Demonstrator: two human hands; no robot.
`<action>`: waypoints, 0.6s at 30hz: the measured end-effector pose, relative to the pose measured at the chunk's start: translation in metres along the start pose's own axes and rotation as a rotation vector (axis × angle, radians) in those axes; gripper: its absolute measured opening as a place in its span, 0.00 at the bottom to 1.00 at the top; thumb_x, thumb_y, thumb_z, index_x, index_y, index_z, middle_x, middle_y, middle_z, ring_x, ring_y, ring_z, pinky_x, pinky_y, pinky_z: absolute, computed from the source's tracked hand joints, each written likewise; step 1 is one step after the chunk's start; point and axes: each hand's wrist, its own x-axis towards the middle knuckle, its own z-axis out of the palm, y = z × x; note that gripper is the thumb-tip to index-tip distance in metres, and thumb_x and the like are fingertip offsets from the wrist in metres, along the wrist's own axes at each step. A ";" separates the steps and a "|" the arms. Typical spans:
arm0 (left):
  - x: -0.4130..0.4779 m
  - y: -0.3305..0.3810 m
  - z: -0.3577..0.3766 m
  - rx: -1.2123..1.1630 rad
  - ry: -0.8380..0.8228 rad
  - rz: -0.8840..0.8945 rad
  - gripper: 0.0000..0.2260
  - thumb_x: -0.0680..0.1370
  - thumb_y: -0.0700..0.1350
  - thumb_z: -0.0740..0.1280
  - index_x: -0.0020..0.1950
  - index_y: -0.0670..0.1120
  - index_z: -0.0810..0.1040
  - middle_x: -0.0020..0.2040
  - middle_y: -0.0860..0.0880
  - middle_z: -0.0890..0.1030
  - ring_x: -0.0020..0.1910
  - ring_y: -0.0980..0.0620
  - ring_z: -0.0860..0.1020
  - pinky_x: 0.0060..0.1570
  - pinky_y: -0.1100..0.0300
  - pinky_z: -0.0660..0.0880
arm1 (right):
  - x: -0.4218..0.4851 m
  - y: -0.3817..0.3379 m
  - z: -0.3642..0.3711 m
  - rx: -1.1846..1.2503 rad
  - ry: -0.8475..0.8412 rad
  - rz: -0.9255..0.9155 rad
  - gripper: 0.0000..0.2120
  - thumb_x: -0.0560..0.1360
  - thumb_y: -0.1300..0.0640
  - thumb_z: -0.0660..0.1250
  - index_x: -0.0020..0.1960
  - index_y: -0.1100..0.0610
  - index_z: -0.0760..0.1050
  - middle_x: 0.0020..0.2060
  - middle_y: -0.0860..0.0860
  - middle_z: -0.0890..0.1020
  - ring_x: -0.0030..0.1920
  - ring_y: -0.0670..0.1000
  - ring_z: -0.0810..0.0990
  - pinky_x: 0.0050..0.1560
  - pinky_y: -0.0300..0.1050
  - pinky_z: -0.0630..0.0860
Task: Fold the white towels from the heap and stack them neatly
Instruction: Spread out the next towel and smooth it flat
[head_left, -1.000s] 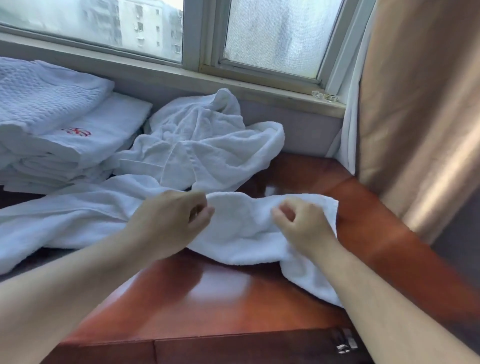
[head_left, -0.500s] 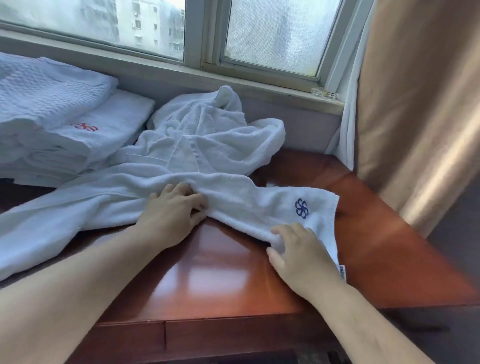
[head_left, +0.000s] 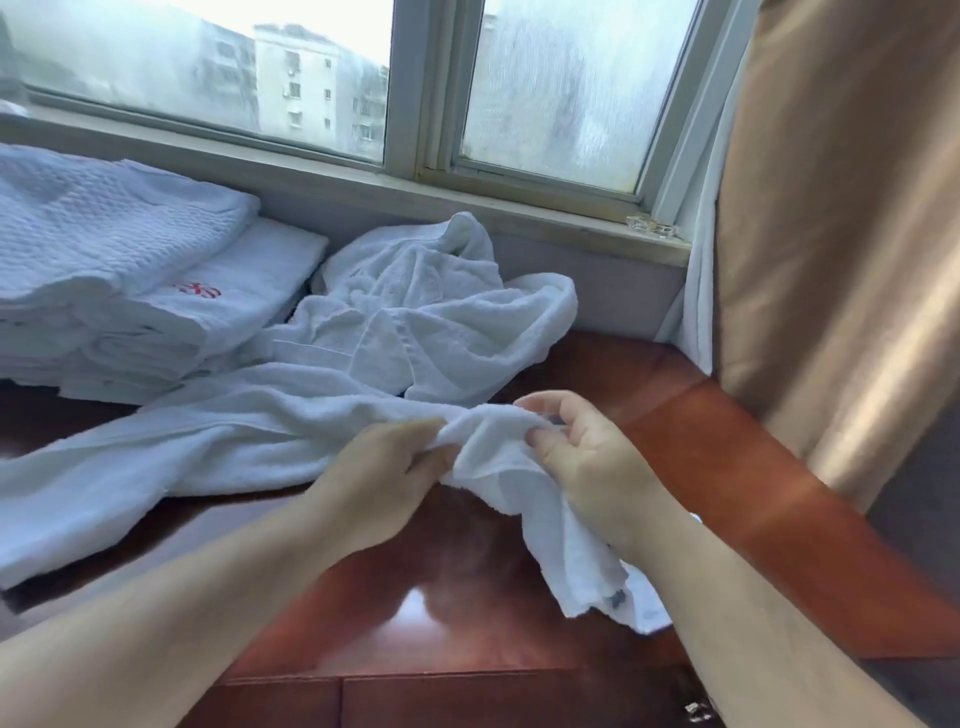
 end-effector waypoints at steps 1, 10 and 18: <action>0.002 0.002 -0.003 -0.112 0.026 -0.082 0.09 0.83 0.51 0.62 0.49 0.52 0.80 0.43 0.54 0.82 0.45 0.54 0.80 0.48 0.55 0.76 | 0.002 0.003 0.001 -0.218 0.112 -0.086 0.08 0.80 0.56 0.65 0.56 0.45 0.74 0.40 0.46 0.81 0.40 0.40 0.79 0.43 0.30 0.72; -0.003 0.014 -0.053 0.494 -0.154 -0.028 0.26 0.63 0.74 0.64 0.53 0.63 0.64 0.39 0.61 0.75 0.40 0.58 0.76 0.33 0.59 0.64 | -0.009 0.007 -0.003 -1.115 -0.045 -0.427 0.24 0.68 0.48 0.76 0.61 0.49 0.76 0.51 0.46 0.75 0.43 0.55 0.80 0.44 0.51 0.78; 0.006 0.009 -0.075 0.624 0.288 0.084 0.22 0.67 0.32 0.65 0.58 0.49 0.73 0.52 0.48 0.77 0.49 0.42 0.77 0.44 0.51 0.74 | 0.010 -0.024 -0.017 -0.892 0.520 -0.451 0.22 0.70 0.61 0.71 0.64 0.54 0.74 0.53 0.51 0.84 0.52 0.58 0.82 0.44 0.49 0.76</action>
